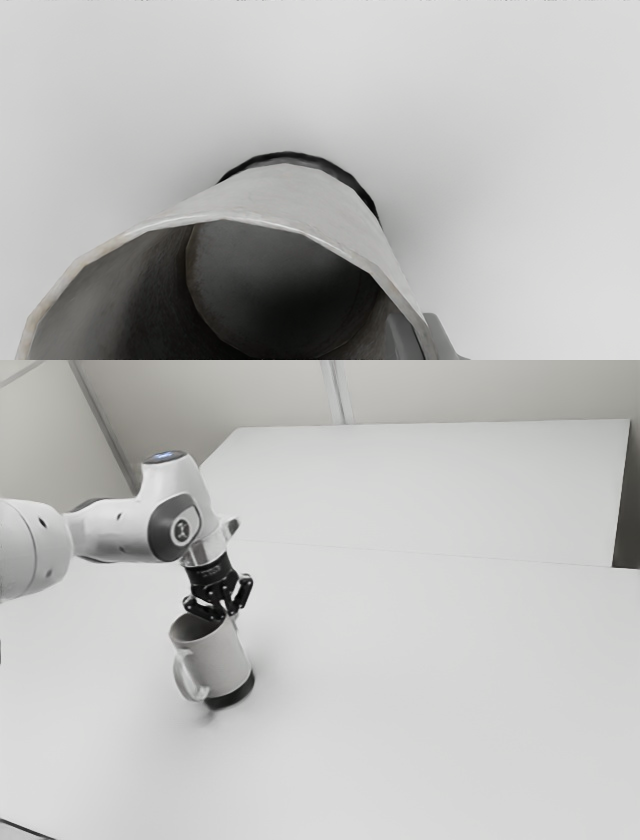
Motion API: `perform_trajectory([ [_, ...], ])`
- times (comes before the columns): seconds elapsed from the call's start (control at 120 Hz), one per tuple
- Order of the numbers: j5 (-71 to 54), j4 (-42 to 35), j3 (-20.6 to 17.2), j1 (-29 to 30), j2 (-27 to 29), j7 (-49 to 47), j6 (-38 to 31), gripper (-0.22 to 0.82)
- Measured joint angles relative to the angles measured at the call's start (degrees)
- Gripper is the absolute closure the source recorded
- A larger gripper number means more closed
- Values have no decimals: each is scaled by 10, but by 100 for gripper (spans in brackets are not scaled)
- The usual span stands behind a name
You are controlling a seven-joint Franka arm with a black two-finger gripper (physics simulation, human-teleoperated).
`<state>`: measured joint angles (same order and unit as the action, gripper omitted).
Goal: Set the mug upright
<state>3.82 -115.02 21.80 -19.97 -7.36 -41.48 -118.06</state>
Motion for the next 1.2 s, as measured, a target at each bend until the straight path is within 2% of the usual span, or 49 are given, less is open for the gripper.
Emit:
perform_trajectory([
  [0.608, 10, 7, 6, -2, -27, -30, -25, 78],
  [0.783, 12, 9, 6, -2, -28, -30, -29, 41],
  [0.875, 11, 16, 6, -2, -27, -29, -29, 26],
  [1.017, 13, 19, 9, -2, -14, -28, -21, 14],
  [1.2, 11, 21, 10, -2, 21, -25, 10, 6],
])
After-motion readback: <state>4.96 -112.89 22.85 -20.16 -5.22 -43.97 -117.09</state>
